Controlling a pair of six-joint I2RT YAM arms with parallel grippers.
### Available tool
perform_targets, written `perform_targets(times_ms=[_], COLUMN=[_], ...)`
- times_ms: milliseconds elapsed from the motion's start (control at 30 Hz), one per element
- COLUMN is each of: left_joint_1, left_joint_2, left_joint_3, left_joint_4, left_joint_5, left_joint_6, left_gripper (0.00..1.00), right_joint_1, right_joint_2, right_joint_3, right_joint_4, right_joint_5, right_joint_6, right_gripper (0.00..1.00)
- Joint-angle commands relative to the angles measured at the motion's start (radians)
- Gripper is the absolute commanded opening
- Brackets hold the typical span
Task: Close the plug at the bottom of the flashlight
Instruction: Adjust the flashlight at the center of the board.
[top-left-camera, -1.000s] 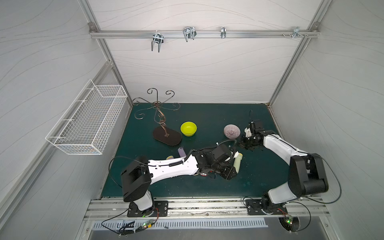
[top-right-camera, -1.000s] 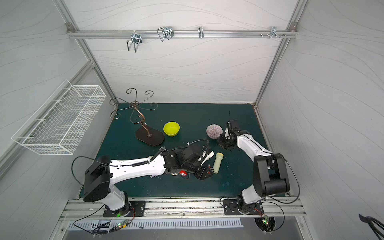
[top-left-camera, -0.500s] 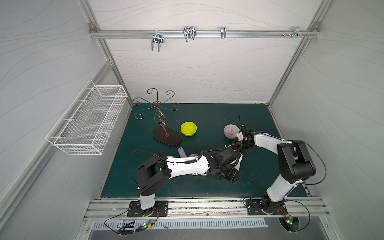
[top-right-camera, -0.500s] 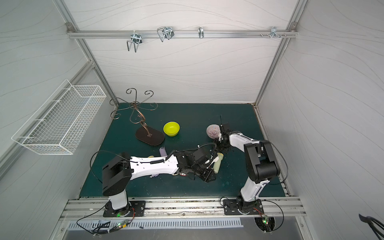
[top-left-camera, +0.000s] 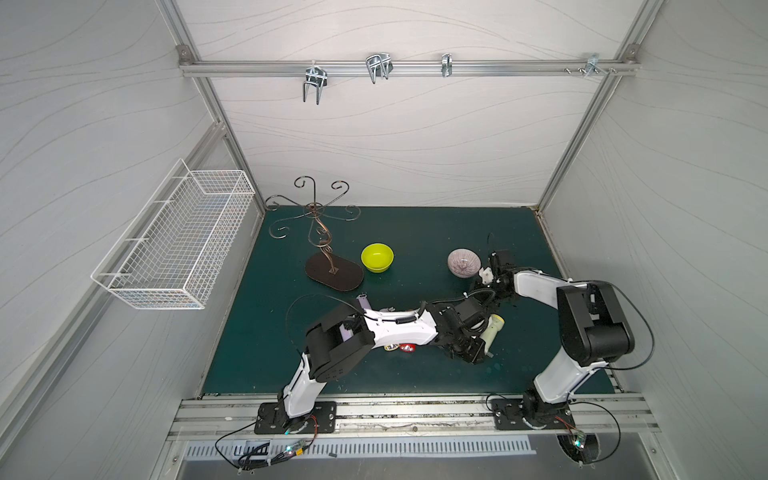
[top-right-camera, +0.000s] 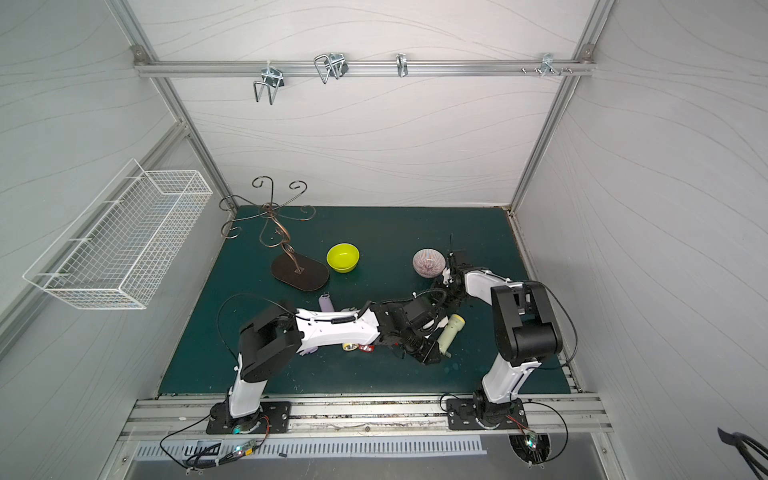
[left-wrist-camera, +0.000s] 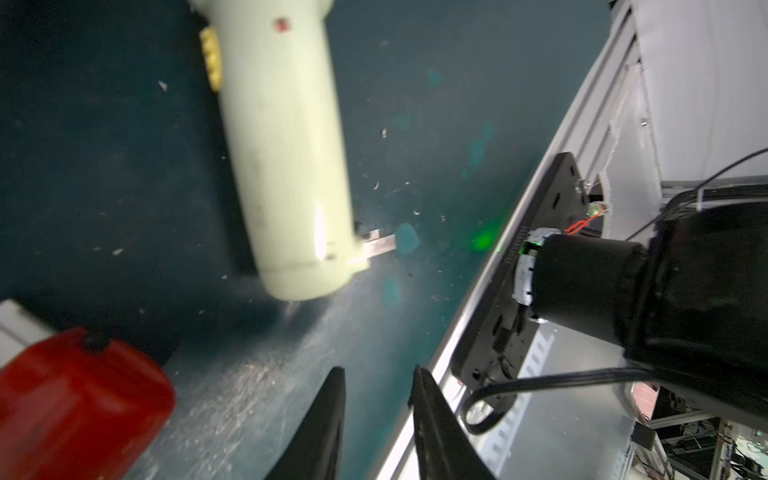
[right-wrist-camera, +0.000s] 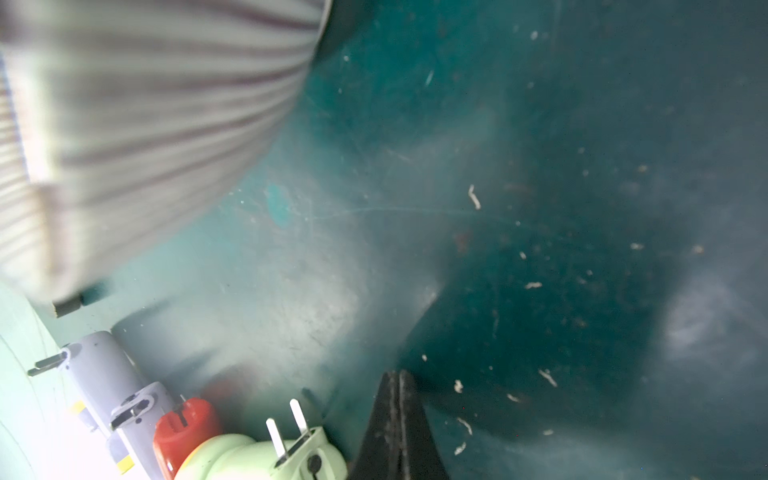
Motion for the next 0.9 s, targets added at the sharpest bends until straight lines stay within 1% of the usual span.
perform_targets(times_ms=[0, 433, 633, 867], left_joint_1=[-0.003, 0.029, 0.033, 0.065], left_joint_2=[0.028, 0.081, 0.120, 0.178], left_joint_3=[0.048, 0.091, 0.157, 0.228], left_joint_4=[0.013, 0.010, -0.006, -0.049], left_joint_5=[0.009, -0.016, -0.015, -0.040], left_joint_6=[-0.006, -0.030, -0.032, -0.041], left_gripper=[0.32, 0.32, 0.32, 0.32], right_joint_1=[-0.011, -0.071, -0.086, -0.111], right_joint_2=[-0.010, -0.085, -0.103, -0.171], right_joint_3=[-0.035, -0.076, -0.083, -0.109], right_joint_4=[-0.015, -0.076, -0.100, -0.138], right_joint_5=[0.036, 0.055, 0.059, 0.110], right_joint_6=[0.019, 0.023, 0.023, 0.023], right_gripper=[0.00, 0.00, 0.00, 0.00])
